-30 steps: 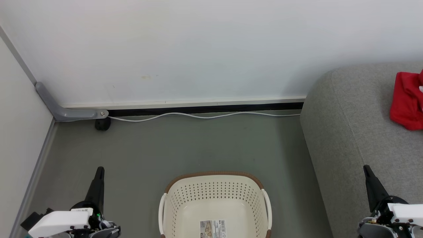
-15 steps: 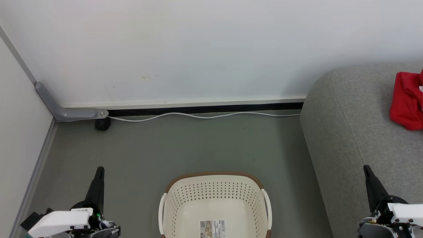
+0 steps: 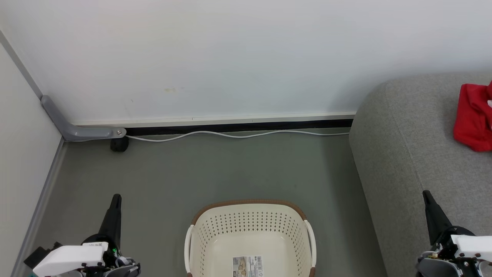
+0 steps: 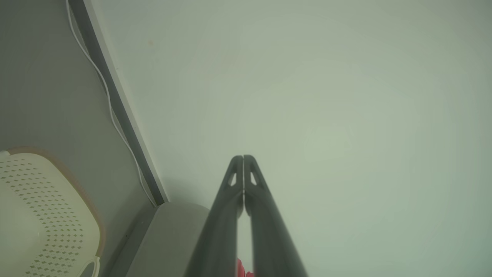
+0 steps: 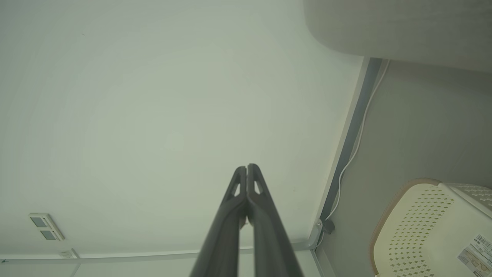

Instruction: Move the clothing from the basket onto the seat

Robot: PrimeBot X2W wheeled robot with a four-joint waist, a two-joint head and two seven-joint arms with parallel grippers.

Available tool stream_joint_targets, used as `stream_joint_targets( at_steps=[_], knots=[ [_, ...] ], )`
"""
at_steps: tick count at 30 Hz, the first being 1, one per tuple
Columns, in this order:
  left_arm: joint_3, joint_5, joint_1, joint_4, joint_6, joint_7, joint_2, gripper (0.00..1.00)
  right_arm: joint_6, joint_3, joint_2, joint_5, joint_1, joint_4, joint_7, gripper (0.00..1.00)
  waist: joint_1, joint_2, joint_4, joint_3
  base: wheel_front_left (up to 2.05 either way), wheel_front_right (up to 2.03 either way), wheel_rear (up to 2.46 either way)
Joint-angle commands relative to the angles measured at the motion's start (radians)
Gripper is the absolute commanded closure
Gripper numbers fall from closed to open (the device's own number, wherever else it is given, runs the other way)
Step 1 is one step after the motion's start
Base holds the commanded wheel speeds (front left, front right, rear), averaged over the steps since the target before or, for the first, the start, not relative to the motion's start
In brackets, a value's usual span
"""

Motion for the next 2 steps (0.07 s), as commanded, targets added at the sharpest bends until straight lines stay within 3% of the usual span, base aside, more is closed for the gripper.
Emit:
stream_joint_targets(
  at_steps=[1, 2],
  knots=[
    [0.033, -0.004, -0.058, -0.029, -0.007, 0.006, 0.017, 1.00, 0.002, 0.017, -0.010, 0.012, -0.038, -0.031, 0.007, 1.00, 0.0000, 0.0000, 0.000, 0.000, 0.00, 0.00, 0.00],
    [0.033, -0.004, -0.058, -0.029, -0.007, 0.006, 0.017, 1.00, 0.002, 0.017, -0.010, 0.012, -0.038, -0.031, 0.007, 1.00, 0.0000, 0.0000, 0.000, 0.000, 0.00, 0.00, 0.00]
  ],
)
